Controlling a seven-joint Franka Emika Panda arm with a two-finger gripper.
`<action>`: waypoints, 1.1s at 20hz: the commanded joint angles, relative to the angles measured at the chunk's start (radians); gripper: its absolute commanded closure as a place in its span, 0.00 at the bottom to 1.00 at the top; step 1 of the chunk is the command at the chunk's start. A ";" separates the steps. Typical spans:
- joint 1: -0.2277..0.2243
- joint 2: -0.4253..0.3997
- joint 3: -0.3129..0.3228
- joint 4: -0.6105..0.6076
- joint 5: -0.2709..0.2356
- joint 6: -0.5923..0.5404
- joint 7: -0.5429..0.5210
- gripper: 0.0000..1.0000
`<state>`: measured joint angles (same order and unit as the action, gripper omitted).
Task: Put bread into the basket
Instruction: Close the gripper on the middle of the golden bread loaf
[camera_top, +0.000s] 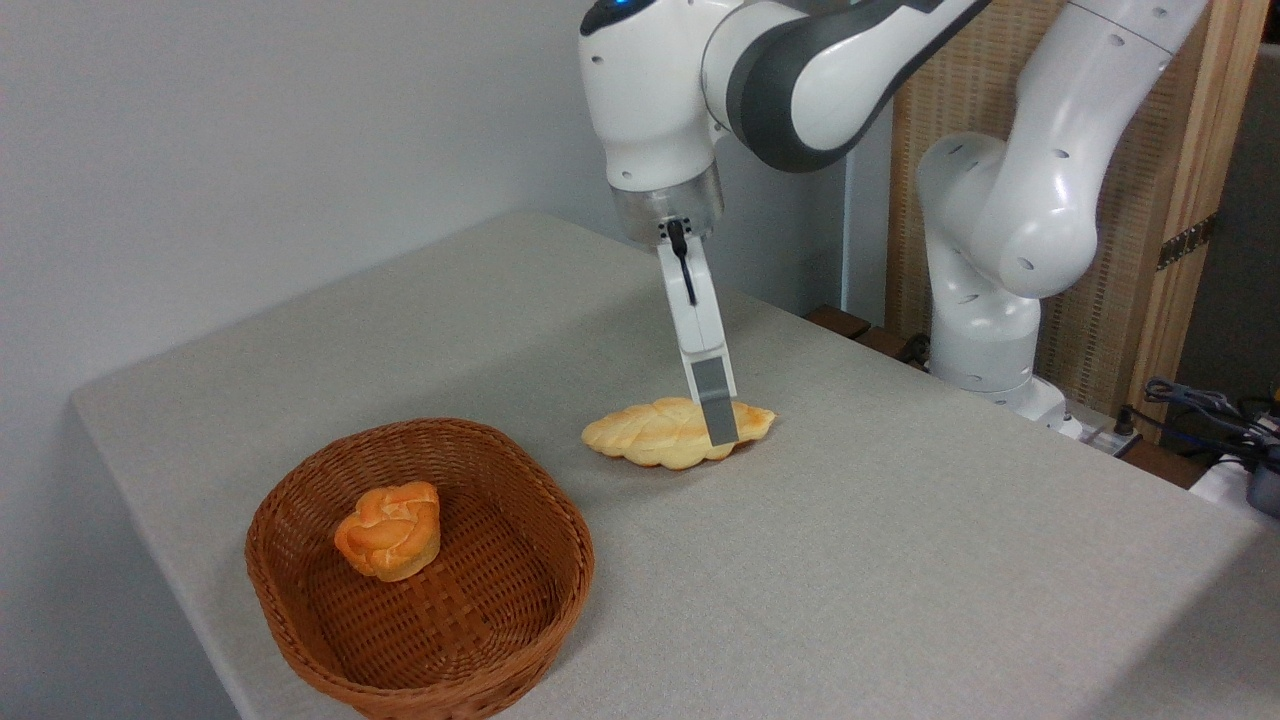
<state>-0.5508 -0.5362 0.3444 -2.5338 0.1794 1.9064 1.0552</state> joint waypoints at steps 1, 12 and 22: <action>-0.012 -0.022 0.038 -0.029 0.018 0.040 0.034 0.00; -0.023 -0.019 0.038 -0.068 0.018 0.158 0.040 0.00; -0.077 -0.007 0.038 -0.068 0.011 0.186 0.040 0.00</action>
<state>-0.6004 -0.5362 0.3639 -2.5884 0.1805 2.0624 1.0903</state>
